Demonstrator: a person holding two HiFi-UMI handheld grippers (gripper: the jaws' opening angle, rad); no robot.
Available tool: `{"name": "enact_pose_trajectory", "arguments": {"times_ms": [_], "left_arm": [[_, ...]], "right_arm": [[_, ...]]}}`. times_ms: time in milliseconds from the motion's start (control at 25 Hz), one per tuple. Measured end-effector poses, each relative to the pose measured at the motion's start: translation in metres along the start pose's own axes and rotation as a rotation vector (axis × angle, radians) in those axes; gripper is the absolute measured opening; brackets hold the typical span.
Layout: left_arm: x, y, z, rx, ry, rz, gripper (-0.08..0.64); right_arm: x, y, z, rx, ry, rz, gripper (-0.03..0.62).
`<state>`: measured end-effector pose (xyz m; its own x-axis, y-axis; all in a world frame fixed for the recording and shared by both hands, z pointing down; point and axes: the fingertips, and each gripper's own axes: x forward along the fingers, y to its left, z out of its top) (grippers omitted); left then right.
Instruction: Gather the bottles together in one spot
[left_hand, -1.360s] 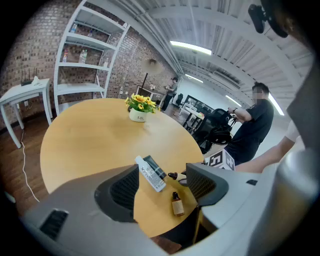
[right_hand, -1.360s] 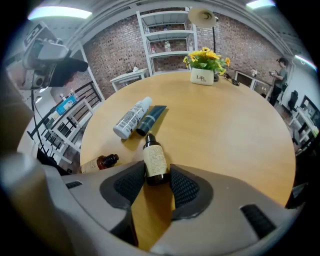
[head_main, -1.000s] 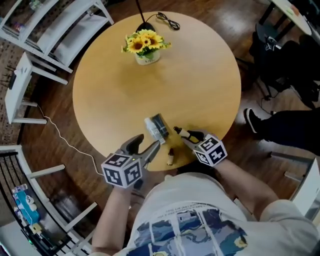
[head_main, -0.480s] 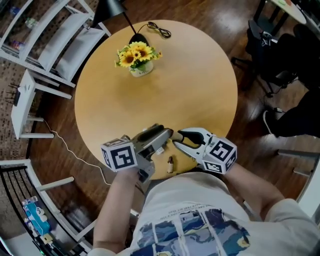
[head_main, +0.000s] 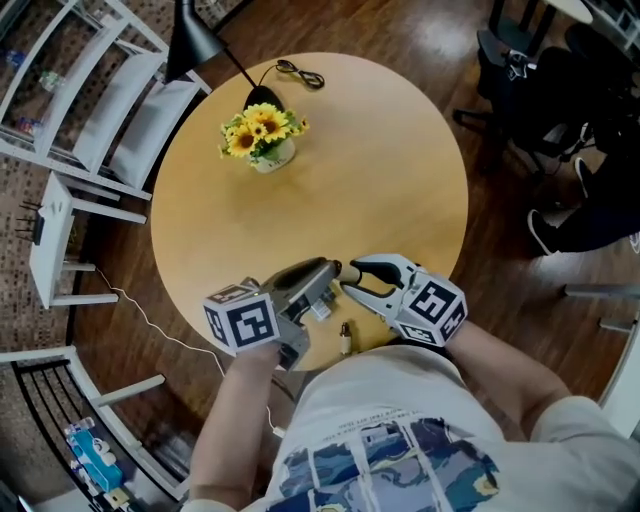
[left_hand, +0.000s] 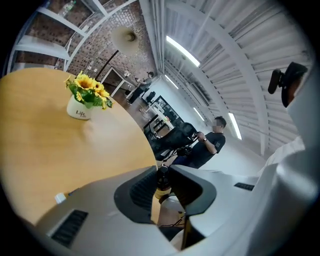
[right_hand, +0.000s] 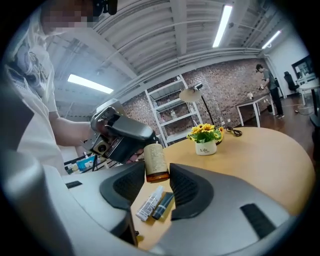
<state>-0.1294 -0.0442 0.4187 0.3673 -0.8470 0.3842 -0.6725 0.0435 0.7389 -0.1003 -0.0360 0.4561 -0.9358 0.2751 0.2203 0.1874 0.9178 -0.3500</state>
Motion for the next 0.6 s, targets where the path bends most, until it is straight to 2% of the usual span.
{"name": "enact_pose_trajectory", "arguments": {"times_ms": [120,200,440,600], "left_arm": [[-0.004,0.015,0.019,0.05,-0.05,0.078,0.078],[-0.011,0.037,0.039,0.085,-0.104,0.182,0.08],[-0.02,0.126,0.094,0.198,-0.194,0.527,0.08],[-0.014,0.193,0.115,0.214,-0.206,0.686,0.078]], "right_arm": [[-0.001,-0.014,-0.002,-0.002,0.011,-0.037,0.176],[-0.007,-0.023,-0.004,0.017,0.013,-0.055,0.216],[-0.034,-0.045,-0.017,0.062,0.036,-0.109,0.238],[-0.046,-0.054,-0.028,0.092,0.053,-0.129,0.236]]}}
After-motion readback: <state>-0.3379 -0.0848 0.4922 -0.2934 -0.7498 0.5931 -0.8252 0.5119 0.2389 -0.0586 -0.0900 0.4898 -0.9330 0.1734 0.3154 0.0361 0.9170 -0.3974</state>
